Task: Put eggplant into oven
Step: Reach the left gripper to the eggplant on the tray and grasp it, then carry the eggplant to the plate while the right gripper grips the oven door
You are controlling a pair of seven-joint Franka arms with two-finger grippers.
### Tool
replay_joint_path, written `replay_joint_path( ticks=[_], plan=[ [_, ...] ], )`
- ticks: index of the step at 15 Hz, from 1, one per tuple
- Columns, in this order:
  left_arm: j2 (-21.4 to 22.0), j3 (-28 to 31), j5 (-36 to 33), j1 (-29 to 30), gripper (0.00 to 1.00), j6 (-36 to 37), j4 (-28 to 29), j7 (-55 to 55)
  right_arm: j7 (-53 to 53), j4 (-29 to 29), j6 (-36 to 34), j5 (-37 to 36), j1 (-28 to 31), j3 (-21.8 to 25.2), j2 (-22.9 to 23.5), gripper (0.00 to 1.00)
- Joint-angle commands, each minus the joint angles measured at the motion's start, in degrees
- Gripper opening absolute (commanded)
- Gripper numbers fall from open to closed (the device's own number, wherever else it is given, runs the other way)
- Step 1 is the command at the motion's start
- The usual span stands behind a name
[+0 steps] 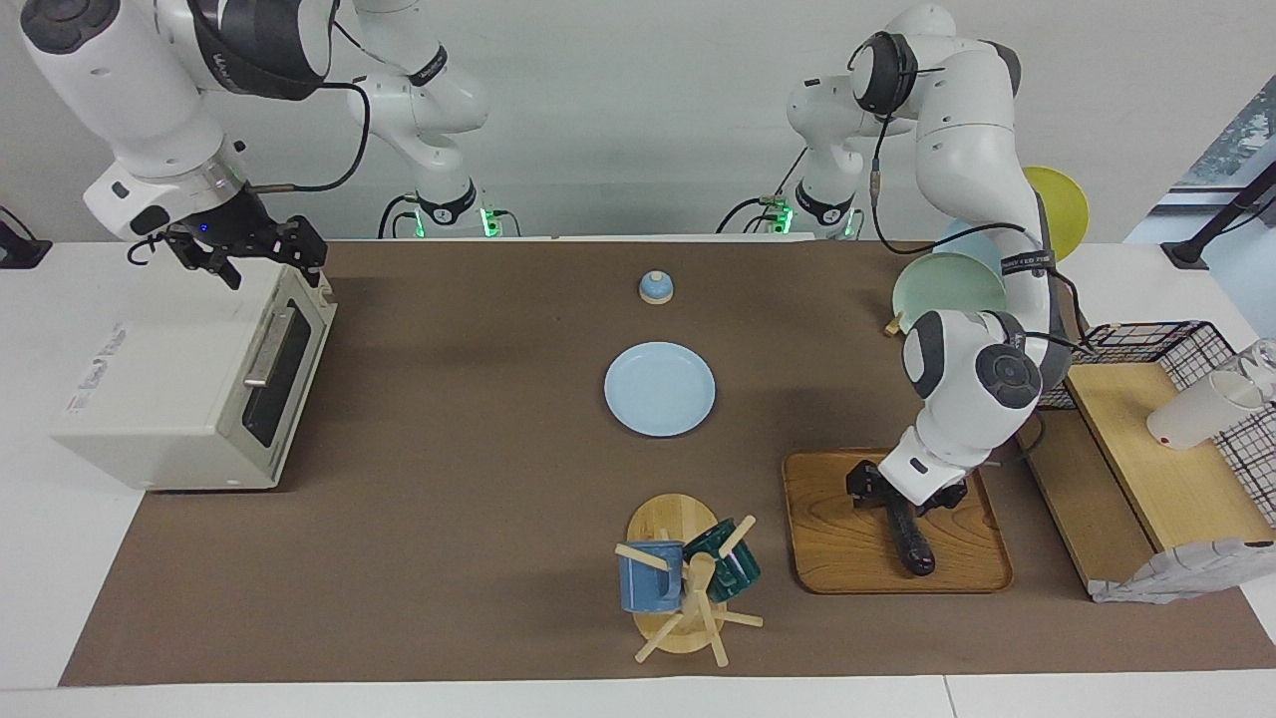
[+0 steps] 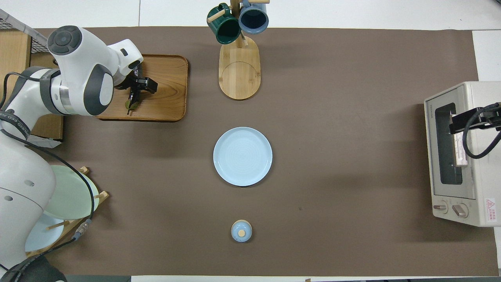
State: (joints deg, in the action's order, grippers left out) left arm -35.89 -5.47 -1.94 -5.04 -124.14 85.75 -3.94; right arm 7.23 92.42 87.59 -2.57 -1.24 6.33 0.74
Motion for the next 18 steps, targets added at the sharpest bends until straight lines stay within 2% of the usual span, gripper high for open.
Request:
replay_joint_path(
  ticks=[1, 2, 3, 4, 6, 7, 11, 13, 15, 18],
  plan=[
    [1.2, 0.5, -1.8, -0.3, 0.91, -0.3, 1.5, -0.5, -0.4, 1.4, 0.5, 1.7, -0.3, 0.1, -0.9, 1.00],
    [1.2, 0.5, -1.8, -0.2, 0.86, -0.4, 1.5, -0.5, -0.8, 3.0, 0.9, 1.6, -0.3, 0.0, -1.8, 1.00],
    [1.2, 0.5, -1.8, -0.2, 0.77, -0.5, 1.5, -0.6, -0.8, 5.3, 2.2, 1.6, -0.3, 0.0, -2.7, 0.41],
    [1.2, 0.5, -1.8, -0.1, 0.59, -0.3, 1.5, -0.7, -0.8, 7.0, 4.8, 1.6, -0.3, 0.0, -3.3, 0.00],
    [1.2, 0.5, -1.8, 0.0, 0.14, 0.3, 1.2, -0.8, -0.5, 13.1, 10.3, 1.3, -0.3, 0.0, -5.4, 0.00],
    [1.2, 0.5, -1.7, 0.0, 0.00, 0.9, 0.8, -0.8, -0.2, 15.7, 13.5, 0.3, -0.2, 0.1, -6.1, 0.00],
    [2.1, 0.4, 0.0, -0.4, 0.00, 2.4, -0.2, -0.1, -0.8, 19.2, 17.4, -4.5, 0.6, 0.2, -4.6, 0.00],
    [5.3, 0.4, 1.5, -1.5, 0.00, 7.0, -0.2, 1.2, -0.7, 19.4, 18.2, -6.6, 0.8, 0.2, -3.6, 0.00],
    [10.5, 0.4, 4.3, -1.6, 0.00, 14.0, 0.3, 1.8, -0.5, 20.2, 19.0, -10.5, 0.9, 0.2, -3.3, 0.00],
    [17.0, 0.3, 6.4, -5.1, 0.00, 21.1, 1.7, 11.5, -0.3, 22.0, 21.0, -10.6, 2.6, 0.2, -3.3, 0.00]
  ],
)
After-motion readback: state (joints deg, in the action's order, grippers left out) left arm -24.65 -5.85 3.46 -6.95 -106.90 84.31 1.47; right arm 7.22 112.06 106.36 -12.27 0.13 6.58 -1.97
